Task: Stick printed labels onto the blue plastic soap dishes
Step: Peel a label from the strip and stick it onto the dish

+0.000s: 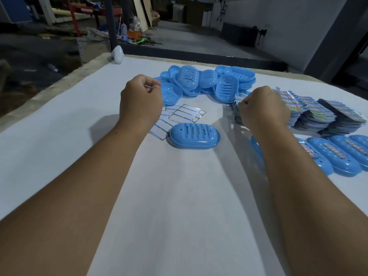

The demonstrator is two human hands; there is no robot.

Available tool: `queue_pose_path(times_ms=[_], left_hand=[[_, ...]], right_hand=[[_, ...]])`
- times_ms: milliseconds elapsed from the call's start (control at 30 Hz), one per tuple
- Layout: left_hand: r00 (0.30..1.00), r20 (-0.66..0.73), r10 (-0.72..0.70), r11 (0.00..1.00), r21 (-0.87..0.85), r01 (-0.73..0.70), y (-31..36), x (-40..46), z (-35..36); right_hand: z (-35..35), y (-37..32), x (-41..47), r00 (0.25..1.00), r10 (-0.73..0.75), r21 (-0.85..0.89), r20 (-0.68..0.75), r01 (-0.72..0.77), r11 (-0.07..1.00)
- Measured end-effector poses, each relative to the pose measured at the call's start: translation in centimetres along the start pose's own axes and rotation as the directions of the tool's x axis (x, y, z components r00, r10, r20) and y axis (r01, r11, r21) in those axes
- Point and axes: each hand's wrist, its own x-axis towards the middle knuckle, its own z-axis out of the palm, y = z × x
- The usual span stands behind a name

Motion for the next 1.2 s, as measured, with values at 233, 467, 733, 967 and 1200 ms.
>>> queue_pose_path(times_ms=[233, 467, 733, 967, 1200], left_hand=[[0.992, 0.129, 0.006, 1.000, -0.007, -0.005, 0.3, -0.8, 0.5], [0.927, 0.335, -0.170, 0.969, -0.113, 0.219, 1.3, -1.3, 1.0], [0.952, 0.263, -0.156, 0.978, -0.096, 0.186, 0.5, -0.9, 0.2], [0.888, 0.458, -0.046, 0.971, -0.189, 0.148, 1.4, -2.0, 0.4], [0.943, 0.333, -0.006, 0.970, -0.228, 0.087, 1.5, -1.7, 0.6]], right_hand=[[-0.6, -1.9, -1.2, 0.938, -0.249, 0.142, -0.240, 0.288, 0.947], [-0.2, -5.0, -4.2, 0.801, -0.556, 0.403, -0.222, 0.595, 0.696], [0.9, -6.0, -6.0, 0.737, -0.674, 0.644, 0.043, 0.496, 0.583], [0.7, -5.5, -4.2, 0.964, -0.249, 0.860, 0.087, 0.053, 0.507], [0.6, -4.9, -3.6, 0.958, -0.230, 0.921, 0.171, -0.073, 0.382]])
